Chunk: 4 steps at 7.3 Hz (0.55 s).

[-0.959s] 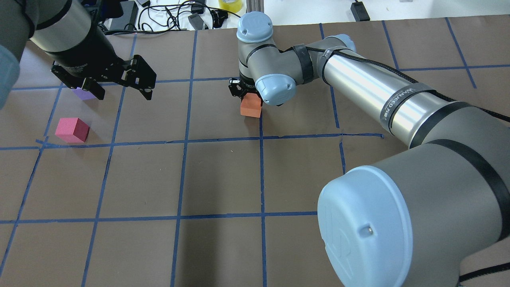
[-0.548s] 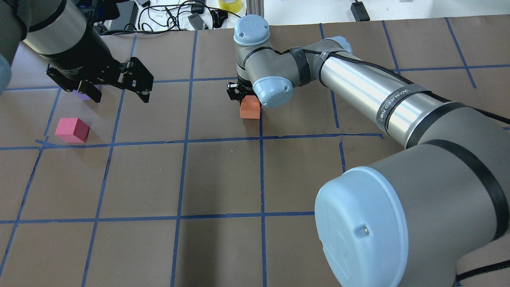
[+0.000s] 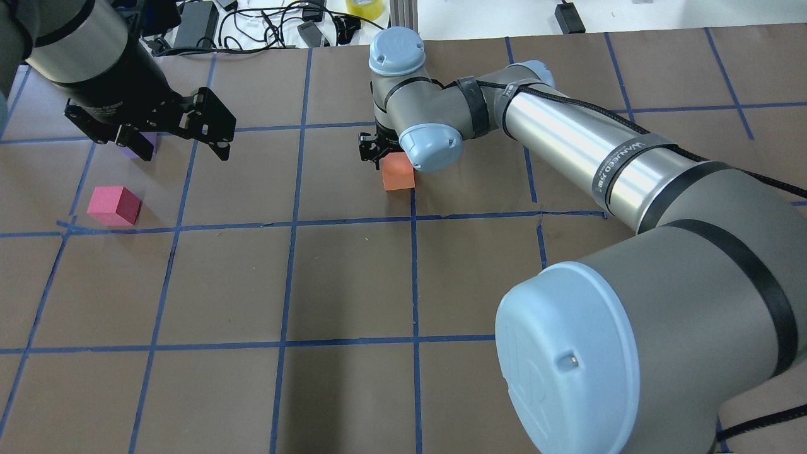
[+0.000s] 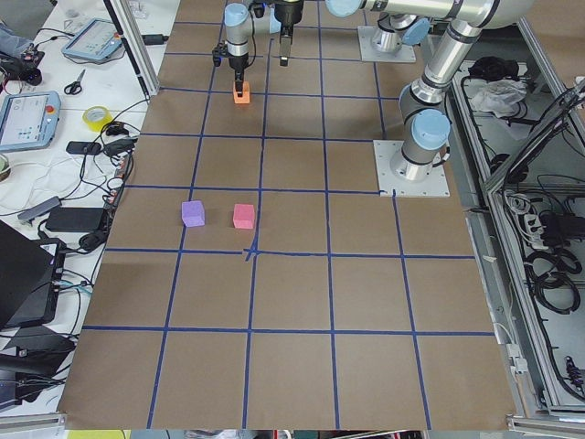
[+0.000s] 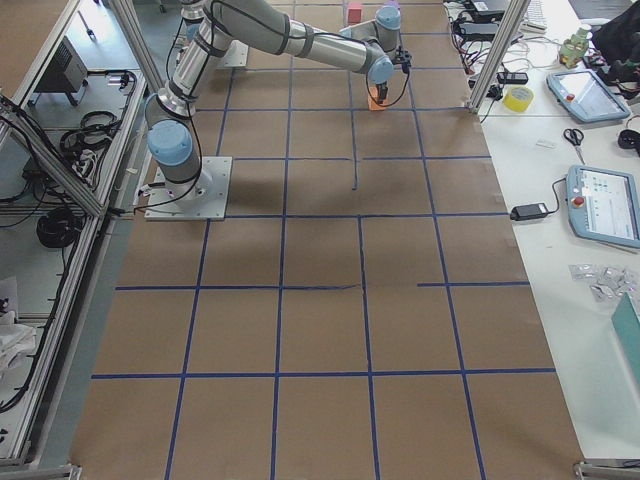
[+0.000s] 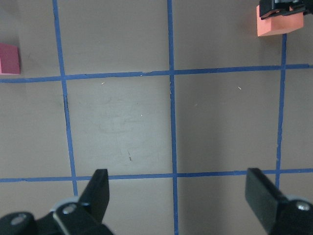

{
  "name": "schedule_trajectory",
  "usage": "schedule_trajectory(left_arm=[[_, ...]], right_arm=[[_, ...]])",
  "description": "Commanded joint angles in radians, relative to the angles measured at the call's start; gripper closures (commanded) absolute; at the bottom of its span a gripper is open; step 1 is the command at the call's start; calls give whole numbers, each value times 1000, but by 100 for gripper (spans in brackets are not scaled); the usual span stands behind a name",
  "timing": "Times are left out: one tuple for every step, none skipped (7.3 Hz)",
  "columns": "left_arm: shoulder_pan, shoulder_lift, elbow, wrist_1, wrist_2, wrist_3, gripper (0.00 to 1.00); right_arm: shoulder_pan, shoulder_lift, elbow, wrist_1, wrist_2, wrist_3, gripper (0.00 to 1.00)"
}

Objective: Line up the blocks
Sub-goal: 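Lower the orange cube and open the right gripper to release it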

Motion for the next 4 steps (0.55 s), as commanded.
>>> schedule_trajectory(left_arm=[[5,9,17,-3,1,-12,0],[24,9,33,-8,18,-11,0],[30,-7,35,-6,16,-14,0],[21,-23,35,-5,10,-50,0]], right_arm=[[-1,-28,-6,13,-6,3,0],[-12,-78,-9,39,-26,-4,0],[-47,-147,-9,106,-27,-16,0],[-92,-247,-3,247,-12,-33,0]])
